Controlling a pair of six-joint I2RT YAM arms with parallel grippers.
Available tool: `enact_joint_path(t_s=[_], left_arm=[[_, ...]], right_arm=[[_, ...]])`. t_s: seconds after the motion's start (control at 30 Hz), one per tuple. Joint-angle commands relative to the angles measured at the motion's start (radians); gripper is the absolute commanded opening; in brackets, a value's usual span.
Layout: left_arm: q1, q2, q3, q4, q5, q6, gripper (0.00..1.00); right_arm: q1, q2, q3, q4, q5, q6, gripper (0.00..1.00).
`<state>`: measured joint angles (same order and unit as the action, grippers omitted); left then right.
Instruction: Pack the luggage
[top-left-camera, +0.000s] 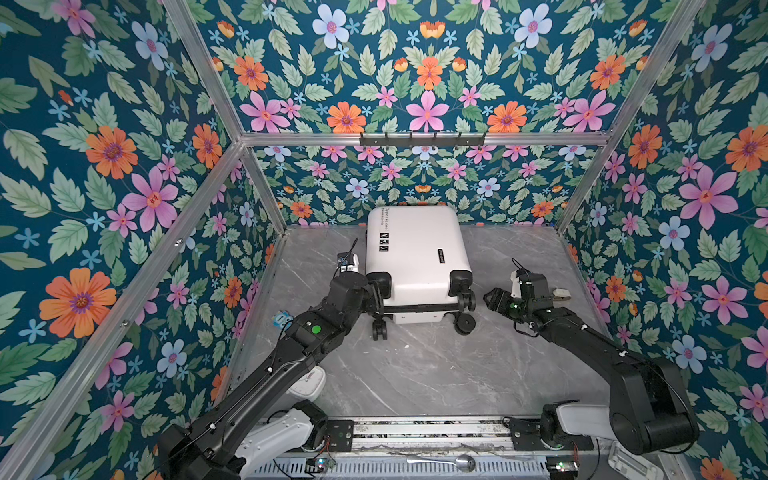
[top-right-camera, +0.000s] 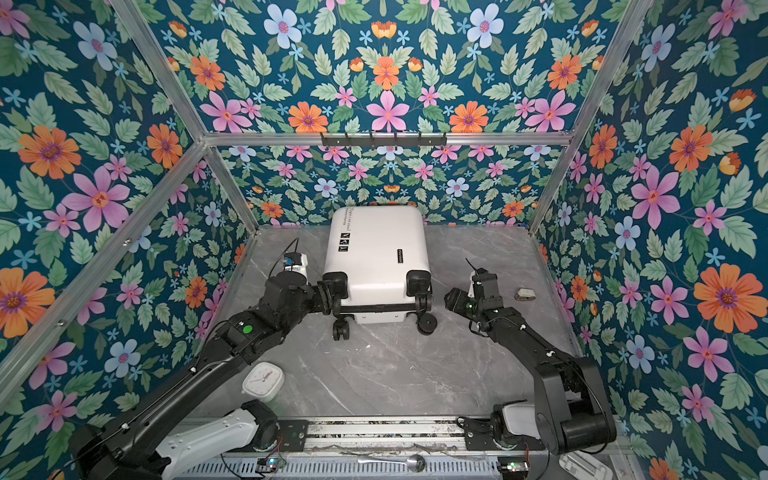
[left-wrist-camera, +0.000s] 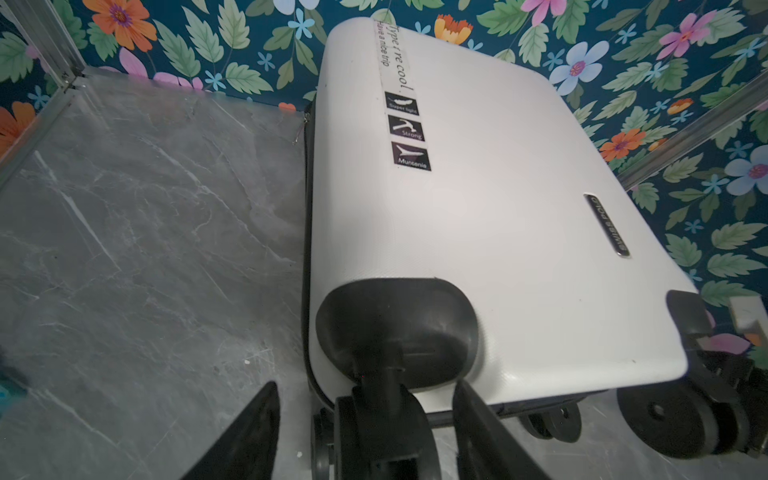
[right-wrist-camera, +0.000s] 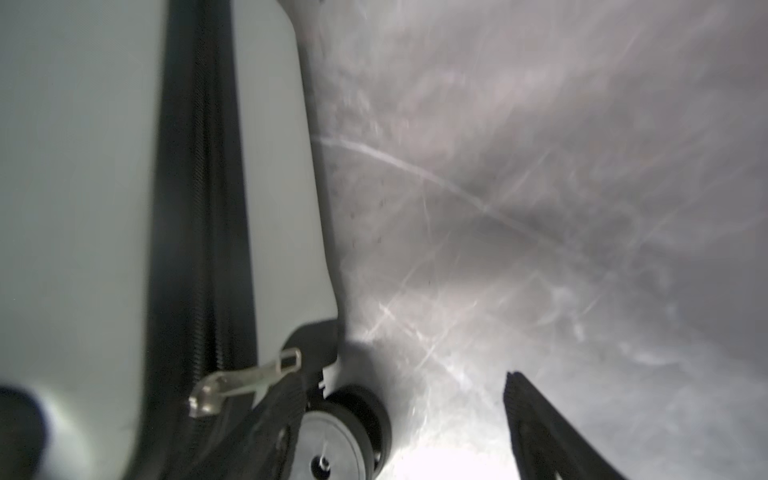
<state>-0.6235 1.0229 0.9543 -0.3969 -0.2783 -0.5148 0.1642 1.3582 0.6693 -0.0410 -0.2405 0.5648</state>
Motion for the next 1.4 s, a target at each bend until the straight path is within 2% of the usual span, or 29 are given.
enact_joint_path(t_s=[0.0,0.2,0.33,0.43,0.67,0.77,0.93,1.07,1.23,1.37], left_arm=[[0.089,0.036,0.016,0.064,0.08,0.051,0.68],[0.29,0.108,-0.003,0.256,0.329,0.03,0.68],[0.377,0.181,-0.063,0.465,0.494,-0.046,0.68],[0.407,0.269,-0.061,0.564,0.583,-0.078,0.66],[0.429,0.383,-0.068,0.694,0.68,-0.127,0.65],[0.427,0.372,-0.1,0.743,0.684,-0.153,0.63],[0.41,0.302,-0.071,0.646,0.625,-0.095,0.63],[0.346,0.247,-0.017,0.504,0.545,-0.019,0.63],[0.185,0.136,-0.009,0.335,0.396,0.017,0.63],[-0.002,0.057,-0.055,0.267,0.275,-0.057,0.64]], right_arm=[[0.0,0.061,0.002,0.02,-0.089,0.074,0.7],[0.011,0.203,0.032,0.085,-0.152,0.182,0.52],[0.053,0.212,0.027,0.086,-0.114,0.22,0.49],[0.108,0.177,-0.012,0.101,-0.075,0.261,0.49],[0.322,0.037,-0.103,0.08,0.104,0.362,0.49],[0.411,0.019,-0.124,0.094,0.151,0.403,0.49],[0.498,0.021,-0.132,0.096,0.188,0.434,0.49],[0.498,-0.046,-0.143,0.039,0.214,0.423,0.63],[0.497,-0.212,-0.142,-0.112,0.285,0.365,0.82],[0.446,-0.353,-0.163,-0.238,0.303,0.322,0.89]])
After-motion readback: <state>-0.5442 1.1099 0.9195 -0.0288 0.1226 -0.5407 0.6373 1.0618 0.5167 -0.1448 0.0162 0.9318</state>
